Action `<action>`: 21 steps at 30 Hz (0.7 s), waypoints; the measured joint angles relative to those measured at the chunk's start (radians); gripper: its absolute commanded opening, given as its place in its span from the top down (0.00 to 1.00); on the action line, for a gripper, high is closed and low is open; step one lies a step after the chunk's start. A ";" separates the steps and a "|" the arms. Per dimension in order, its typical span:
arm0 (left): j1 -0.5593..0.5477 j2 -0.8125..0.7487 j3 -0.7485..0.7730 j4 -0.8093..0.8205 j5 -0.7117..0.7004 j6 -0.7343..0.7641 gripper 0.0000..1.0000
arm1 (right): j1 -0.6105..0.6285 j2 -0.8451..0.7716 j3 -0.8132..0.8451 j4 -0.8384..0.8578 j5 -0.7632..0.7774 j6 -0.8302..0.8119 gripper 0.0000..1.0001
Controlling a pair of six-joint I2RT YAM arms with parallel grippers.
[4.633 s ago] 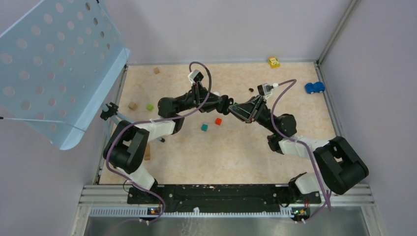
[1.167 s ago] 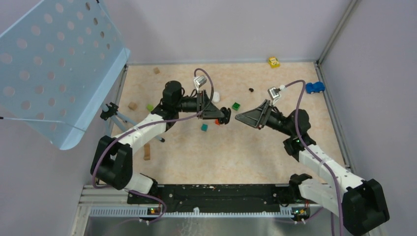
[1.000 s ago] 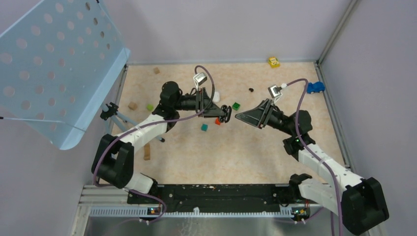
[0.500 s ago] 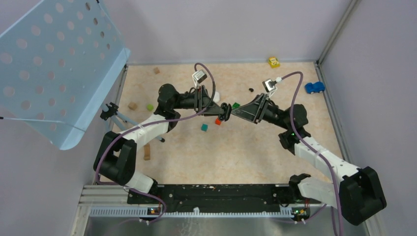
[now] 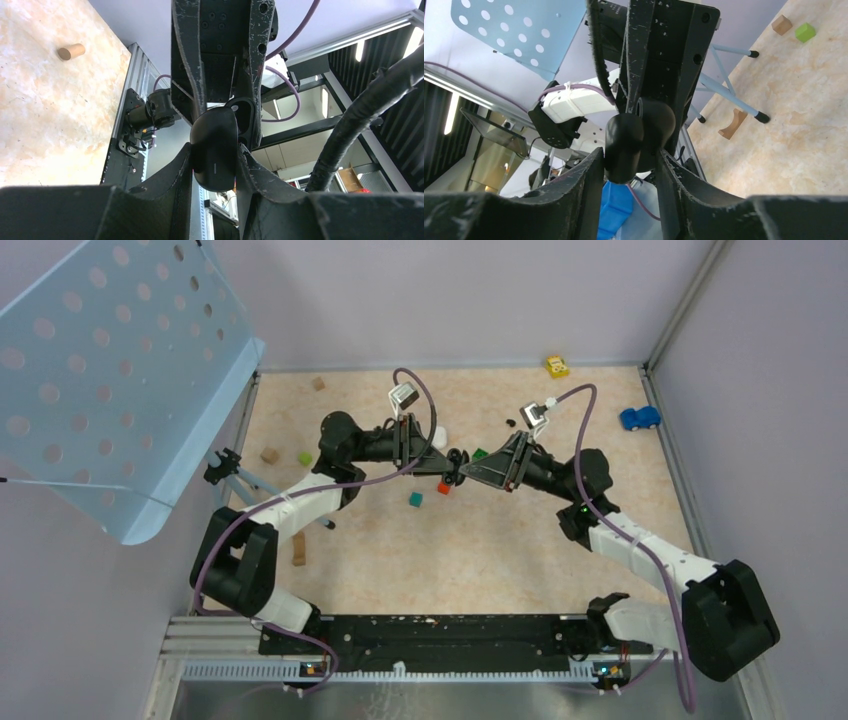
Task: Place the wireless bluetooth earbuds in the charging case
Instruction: Pass from the left arm to the right
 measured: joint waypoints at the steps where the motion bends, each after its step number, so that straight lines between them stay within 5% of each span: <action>1: 0.002 0.000 -0.003 0.002 0.000 0.000 1.00 | 0.001 0.000 0.000 0.003 -0.001 0.004 0.64; 9: 0.007 0.000 -0.010 0.013 -0.003 -0.003 1.00 | 0.003 0.002 0.000 0.021 0.002 0.021 0.75; 15: 0.007 0.000 -0.013 0.018 -0.003 -0.002 1.00 | 0.003 0.002 0.000 0.021 0.005 0.024 0.56; 21: 0.007 0.000 -0.024 0.019 -0.006 -0.003 1.00 | 0.003 0.002 0.000 0.019 0.009 0.023 0.60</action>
